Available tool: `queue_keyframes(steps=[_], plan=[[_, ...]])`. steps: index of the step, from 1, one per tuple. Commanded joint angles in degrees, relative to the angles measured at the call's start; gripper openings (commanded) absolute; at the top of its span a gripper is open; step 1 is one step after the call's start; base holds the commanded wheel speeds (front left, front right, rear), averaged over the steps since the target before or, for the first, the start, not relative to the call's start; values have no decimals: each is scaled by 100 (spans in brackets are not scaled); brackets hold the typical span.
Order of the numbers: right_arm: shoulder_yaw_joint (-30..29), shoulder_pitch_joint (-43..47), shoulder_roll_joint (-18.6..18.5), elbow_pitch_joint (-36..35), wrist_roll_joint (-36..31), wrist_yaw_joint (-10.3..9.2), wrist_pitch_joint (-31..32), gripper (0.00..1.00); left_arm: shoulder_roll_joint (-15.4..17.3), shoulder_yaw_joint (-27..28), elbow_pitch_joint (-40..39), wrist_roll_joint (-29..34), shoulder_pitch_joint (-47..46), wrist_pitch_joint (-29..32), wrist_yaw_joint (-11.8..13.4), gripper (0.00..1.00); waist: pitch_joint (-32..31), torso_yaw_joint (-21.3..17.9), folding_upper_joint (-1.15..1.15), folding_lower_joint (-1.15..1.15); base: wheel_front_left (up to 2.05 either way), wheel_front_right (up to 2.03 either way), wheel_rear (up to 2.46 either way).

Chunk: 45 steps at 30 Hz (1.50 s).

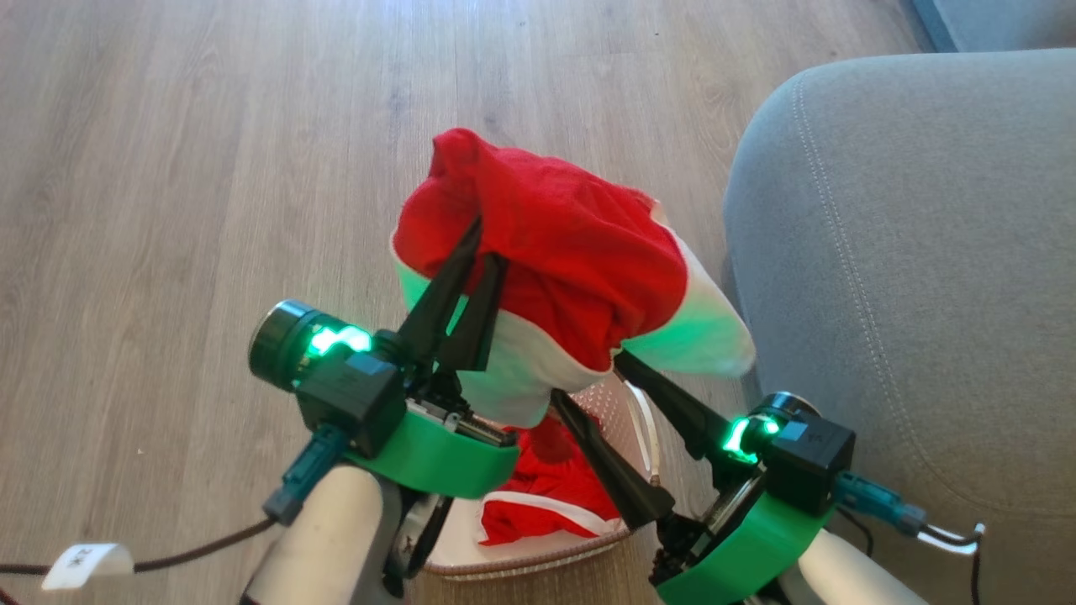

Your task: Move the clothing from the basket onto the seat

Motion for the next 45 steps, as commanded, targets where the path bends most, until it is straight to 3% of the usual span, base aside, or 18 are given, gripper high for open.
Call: queue_keyframes(steps=[1,22,23,24,34,35,37,40,41,42,45], plan=[[6,-223,27,-155,10,40,-37,100,9,87,-210,-14,-325,-29,18,0,16,27,0,0,0,0,0],[-370,-531,368,190,-161,40,-37,100,9,-574,-10,-75,-334,-29,-235,0,61,133,0,0,0,0,0],[-388,-534,390,231,-139,40,-37,45,9,-587,-2,-81,-338,-29,-238,0,58,143,0,0,0,0,0],[-406,-546,400,258,-147,40,-37,0,9,-596,12,-81,-336,-29,-239,0,56,151,0,0,0,0,0],[-754,-470,551,-27,-379,40,-37,0,9,-564,138,-46,-293,-29,-204,0,70,182,0,0,0,0,0],[-764,-467,554,-46,-384,40,-37,0,9,-563,155,-53,-289,-29,-200,5,75,180,0,0,0,0,0],[-795,-464,565,-87,-404,40,-37,0,9,-567,180,-67,-288,-29,-204,27,84,175,0,0,0,0,0],[-866,-463,584,-156,-495,40,-37,0,9,-560,180,-62,-300,-29,-190,50,99,168,0,0,0,0,0],[-889,-464,586,-177,-546,40,-37,0,9,-562,201,-79,-291,-29,-191,78,105,164,0,0,0,0,0],[-909,-464,587,-192,-599,40,-37,0,9,-563,247,-83,-288,-29,-196,100,110,160,0,0,0,0,0],[-985,-473,577,-237,-799,40,-37,0,9,-556,272,-65,-308,-29,-204,100,127,147,0,0,0,0,0]])
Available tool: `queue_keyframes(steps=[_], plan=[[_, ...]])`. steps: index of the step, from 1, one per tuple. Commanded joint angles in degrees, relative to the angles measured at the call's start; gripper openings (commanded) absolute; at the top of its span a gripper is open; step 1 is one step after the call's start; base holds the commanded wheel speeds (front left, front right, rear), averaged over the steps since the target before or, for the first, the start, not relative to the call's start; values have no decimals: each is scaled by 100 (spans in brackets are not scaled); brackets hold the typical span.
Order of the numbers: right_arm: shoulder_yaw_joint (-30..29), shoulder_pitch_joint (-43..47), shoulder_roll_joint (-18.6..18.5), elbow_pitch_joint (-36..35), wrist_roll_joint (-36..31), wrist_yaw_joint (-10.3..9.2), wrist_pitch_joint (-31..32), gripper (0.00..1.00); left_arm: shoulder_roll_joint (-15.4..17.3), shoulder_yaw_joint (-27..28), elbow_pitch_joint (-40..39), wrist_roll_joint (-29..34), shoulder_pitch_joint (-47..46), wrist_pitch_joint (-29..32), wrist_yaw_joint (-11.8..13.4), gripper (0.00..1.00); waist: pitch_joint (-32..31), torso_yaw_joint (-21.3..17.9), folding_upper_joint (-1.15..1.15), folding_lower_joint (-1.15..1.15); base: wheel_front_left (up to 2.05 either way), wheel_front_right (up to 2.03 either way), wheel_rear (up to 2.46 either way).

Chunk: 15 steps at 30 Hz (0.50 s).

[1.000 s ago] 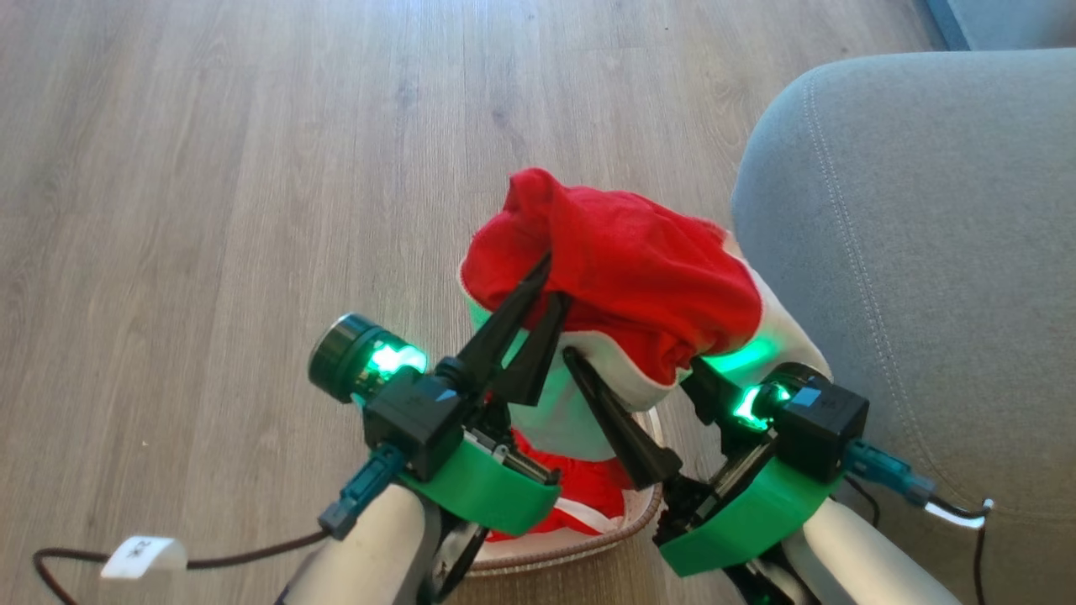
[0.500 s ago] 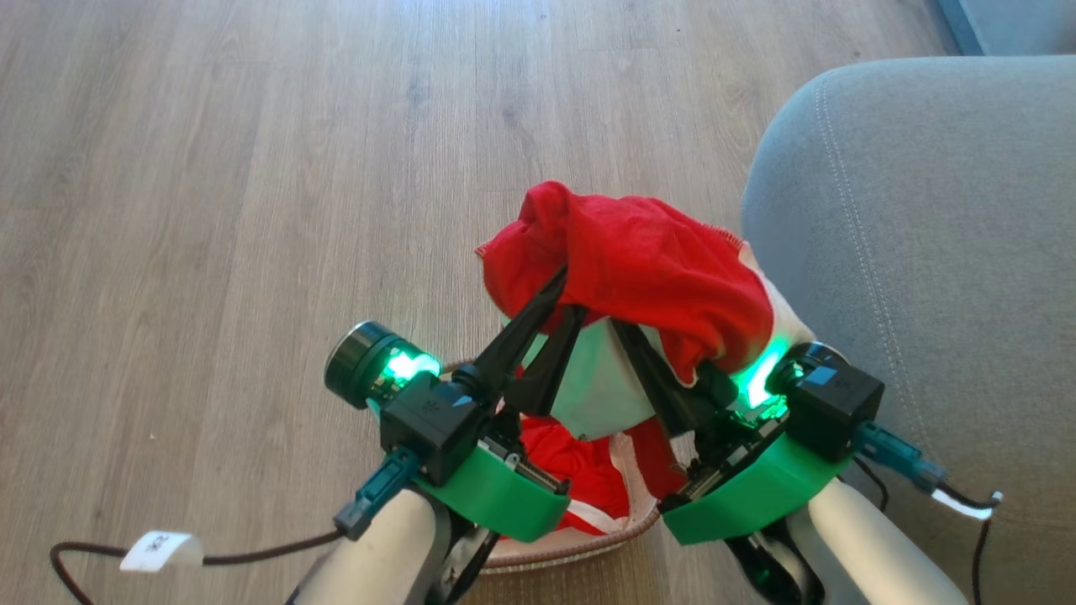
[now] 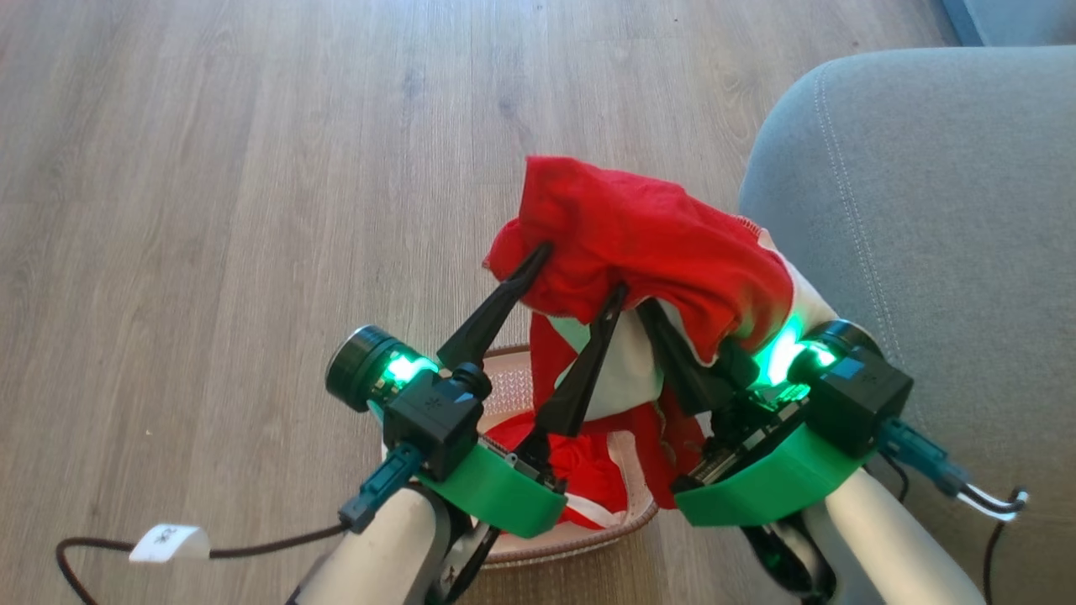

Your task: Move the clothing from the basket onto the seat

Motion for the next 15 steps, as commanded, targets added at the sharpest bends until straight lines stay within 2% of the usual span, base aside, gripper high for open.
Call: queue_keyframes(steps=[1,15], plan=[[-6,-174,80,-280,-66,41,-37,0,-1,173,-165,10,-303,-27,6,100,6,-5,0,0,0,0,0],[-602,-65,54,-548,-785,41,-37,0,-1,323,-23,128,-256,-27,41,100,71,-54,0,0,0,0,0]])
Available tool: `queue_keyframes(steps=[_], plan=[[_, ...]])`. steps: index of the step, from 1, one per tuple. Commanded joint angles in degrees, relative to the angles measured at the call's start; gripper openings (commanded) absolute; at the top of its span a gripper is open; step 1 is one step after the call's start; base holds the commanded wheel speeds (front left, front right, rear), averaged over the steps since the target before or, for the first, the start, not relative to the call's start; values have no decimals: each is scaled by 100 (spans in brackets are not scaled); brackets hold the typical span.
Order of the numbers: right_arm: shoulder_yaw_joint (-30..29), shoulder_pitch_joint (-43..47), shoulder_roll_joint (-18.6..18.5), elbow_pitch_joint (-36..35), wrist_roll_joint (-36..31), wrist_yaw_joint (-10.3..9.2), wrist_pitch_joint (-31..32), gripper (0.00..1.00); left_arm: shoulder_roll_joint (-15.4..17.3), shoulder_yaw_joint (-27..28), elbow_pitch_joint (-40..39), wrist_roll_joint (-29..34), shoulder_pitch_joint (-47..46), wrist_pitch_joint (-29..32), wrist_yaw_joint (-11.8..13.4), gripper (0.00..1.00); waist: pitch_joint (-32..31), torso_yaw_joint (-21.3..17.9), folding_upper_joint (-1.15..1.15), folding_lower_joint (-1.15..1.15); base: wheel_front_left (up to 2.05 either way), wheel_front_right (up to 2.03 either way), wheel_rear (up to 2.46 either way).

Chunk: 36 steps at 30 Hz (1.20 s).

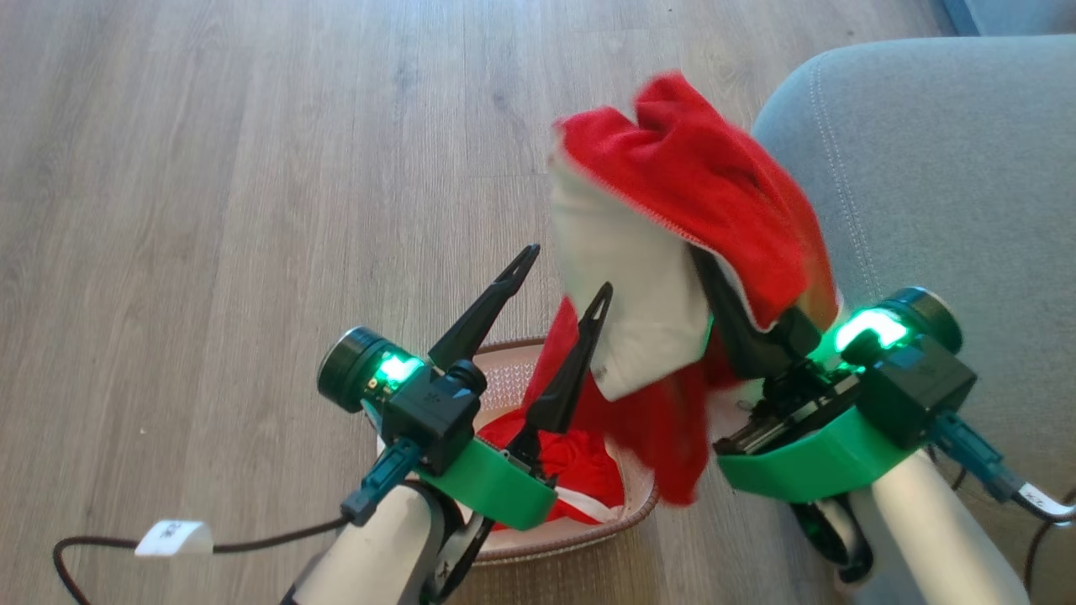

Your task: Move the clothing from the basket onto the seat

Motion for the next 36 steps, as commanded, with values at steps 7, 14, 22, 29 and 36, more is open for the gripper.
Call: queue_keyframes(steps=[7,14,22,29,36], plan=[[-380,106,36,-118,-351,40,-37,0,0,301,86,217,-79,-28,-44,100,-81,-28,0,0,0,0,0],[-814,340,-4,-126,-755,40,-37,0,0,419,322,384,164,-28,-119,100,-145,-64,0,0,0,0,0],[-1393,668,103,25,-1124,40,-37,0,0,520,638,610,427,-28,-206,100,-230,-99,0,0,0,0,0],[-1945,916,273,355,-1375,40,-37,0,0,626,906,628,625,-28,-240,100,-250,-126,0,0,0,0,0],[-2146,1007,392,701,-1249,40,-37,0,0,760,1086,462,735,-28,-224,100,-249,-139,0,0,0,0,0]])
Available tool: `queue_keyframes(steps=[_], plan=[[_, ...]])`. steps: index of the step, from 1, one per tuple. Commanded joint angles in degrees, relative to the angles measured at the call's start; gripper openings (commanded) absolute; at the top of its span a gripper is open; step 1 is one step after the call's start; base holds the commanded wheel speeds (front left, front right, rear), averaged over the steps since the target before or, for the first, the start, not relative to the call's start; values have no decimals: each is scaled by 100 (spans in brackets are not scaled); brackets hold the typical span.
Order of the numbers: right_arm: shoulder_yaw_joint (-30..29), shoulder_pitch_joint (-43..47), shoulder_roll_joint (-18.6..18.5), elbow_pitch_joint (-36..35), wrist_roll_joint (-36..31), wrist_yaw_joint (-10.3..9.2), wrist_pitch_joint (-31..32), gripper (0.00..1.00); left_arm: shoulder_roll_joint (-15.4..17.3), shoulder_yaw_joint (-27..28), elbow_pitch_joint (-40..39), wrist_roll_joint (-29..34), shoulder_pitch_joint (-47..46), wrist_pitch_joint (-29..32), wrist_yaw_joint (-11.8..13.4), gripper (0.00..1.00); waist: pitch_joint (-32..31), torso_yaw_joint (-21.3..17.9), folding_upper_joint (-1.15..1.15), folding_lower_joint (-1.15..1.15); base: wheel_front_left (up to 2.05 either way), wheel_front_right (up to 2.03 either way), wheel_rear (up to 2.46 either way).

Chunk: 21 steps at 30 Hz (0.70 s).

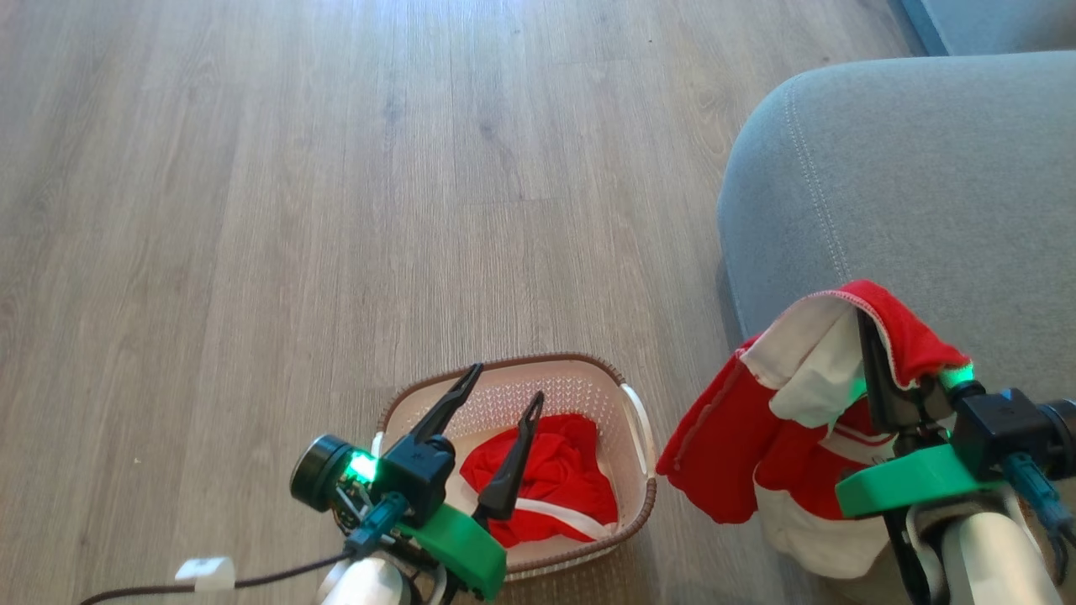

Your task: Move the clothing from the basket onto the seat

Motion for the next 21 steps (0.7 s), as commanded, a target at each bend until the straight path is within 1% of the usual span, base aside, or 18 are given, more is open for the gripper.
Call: queue_keyframes(steps=[1,9,21], plan=[[71,-52,6,-98,27,40,-37,0,-2,242,-108,-34,-119,-28,-19,100,0,2,0,0,0,0,0],[-180,-12,86,247,128,40,-37,0,-2,272,116,7,-71,-28,-60,100,-20,13,0,0,0,0,0],[-181,-60,113,274,110,40,-37,0,-2,267,187,27,-69,-28,-60,100,18,-1,0,0,0,0,0]])
